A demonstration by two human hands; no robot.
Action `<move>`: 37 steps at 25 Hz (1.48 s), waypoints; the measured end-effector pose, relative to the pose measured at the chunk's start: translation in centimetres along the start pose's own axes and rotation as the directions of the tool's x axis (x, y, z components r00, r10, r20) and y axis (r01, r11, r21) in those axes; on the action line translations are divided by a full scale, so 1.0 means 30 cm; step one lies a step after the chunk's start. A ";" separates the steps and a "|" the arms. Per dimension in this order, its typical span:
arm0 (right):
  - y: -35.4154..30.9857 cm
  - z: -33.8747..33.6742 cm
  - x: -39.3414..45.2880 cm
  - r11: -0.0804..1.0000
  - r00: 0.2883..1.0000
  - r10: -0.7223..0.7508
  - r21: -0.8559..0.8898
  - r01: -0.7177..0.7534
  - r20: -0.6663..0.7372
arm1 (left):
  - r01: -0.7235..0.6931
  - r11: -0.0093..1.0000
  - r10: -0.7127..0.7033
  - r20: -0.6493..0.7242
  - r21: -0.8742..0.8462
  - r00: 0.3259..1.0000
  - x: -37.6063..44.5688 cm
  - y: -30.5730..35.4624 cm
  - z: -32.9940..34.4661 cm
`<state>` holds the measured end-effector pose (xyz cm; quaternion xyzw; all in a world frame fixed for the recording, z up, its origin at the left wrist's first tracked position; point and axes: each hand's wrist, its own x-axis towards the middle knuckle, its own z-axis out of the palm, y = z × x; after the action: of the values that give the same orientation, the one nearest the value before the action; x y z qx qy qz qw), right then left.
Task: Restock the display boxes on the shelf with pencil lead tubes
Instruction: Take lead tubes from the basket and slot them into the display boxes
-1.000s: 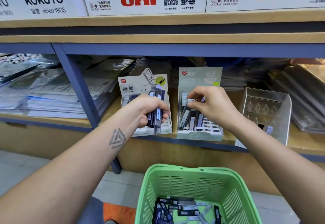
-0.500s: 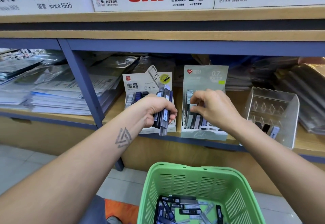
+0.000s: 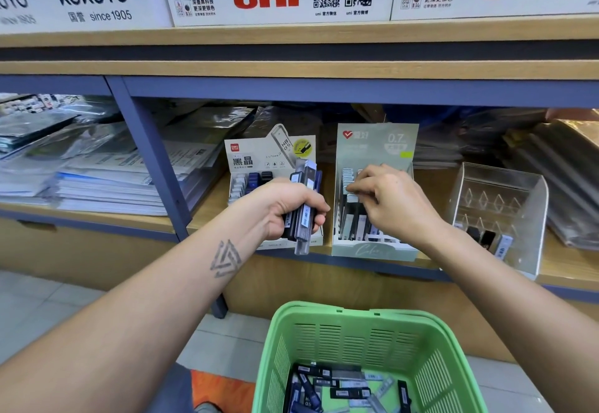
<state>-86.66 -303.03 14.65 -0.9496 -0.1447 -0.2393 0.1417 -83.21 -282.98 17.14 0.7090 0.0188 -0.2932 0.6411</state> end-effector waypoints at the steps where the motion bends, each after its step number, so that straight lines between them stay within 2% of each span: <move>1: -0.001 -0.001 0.001 1.000 1.000 0.007 0.009 -0.007 -0.003 | -0.001 1.000 0.001 0.013 -0.002 1.000 -0.002 0.001 0.002; 6: 0.008 -0.015 0.007 0.998 0.999 0.036 0.058 -0.035 -0.022 | -0.009 1.000 0.009 0.068 -0.004 0.998 -0.015 0.005 0.020; 12: -0.013 0.008 0.004 1.000 0.999 -0.029 0.005 0.029 -0.016 | 0.002 1.000 -0.003 0.055 0.007 0.998 -0.012 0.002 0.015; 22: -0.013 0.004 0.004 0.999 0.999 0.031 -0.014 -0.031 0.011 | 0.012 1.000 -0.010 0.086 -0.016 0.996 -0.019 -0.007 0.020; 24: -0.016 0.001 0.005 0.999 0.999 0.044 0.023 -0.044 0.001 | 0.013 0.999 -0.010 0.105 -0.031 0.994 -0.022 -0.007 0.025; 25: -0.020 -0.007 0.010 0.992 0.997 0.075 0.107 -0.073 -0.014 | 0.010 0.999 -0.005 0.119 -0.042 0.993 -0.024 -0.005 0.027; 26: -0.029 -0.023 0.014 0.959 0.990 0.137 0.252 -0.131 -0.009 | 0.003 0.998 0.005 0.139 -0.057 0.990 -0.026 -0.002 0.032; 27: -0.041 -0.041 0.016 0.876 0.976 0.214 0.435 -0.206 0.032 | -0.007 0.997 0.019 0.165 -0.076 0.986 -0.030 0.001 0.039; 29: -0.063 -0.065 0.021 0.609 0.930 0.320 0.713 -0.347 0.180 | -0.035 0.994 0.057 0.224 -0.099 0.973 -0.040 0.006 0.055; 30: -0.063 -0.068 0.023 0.520 0.909 0.349 0.759 -0.391 0.229 | -0.051 0.994 0.073 0.255 -0.095 0.964 -0.046 0.006 0.063; 33: -0.042 -0.076 0.019 0.374 0.877 0.380 0.819 -0.436 0.293 | -0.076 0.993 0.100 0.325 -0.086 0.941 -0.061 0.010 0.093; 37: -0.006 -0.103 0.012 0.201 0.843 0.440 0.881 -0.429 0.310 | 0.004 0.988 0.043 0.301 -0.154 0.953 -0.058 0.017 0.115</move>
<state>-87.69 -303.82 17.48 -0.6949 0.0193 -0.0686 0.7156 -85.79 -285.63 18.34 0.6043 -0.0644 -0.3901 0.6917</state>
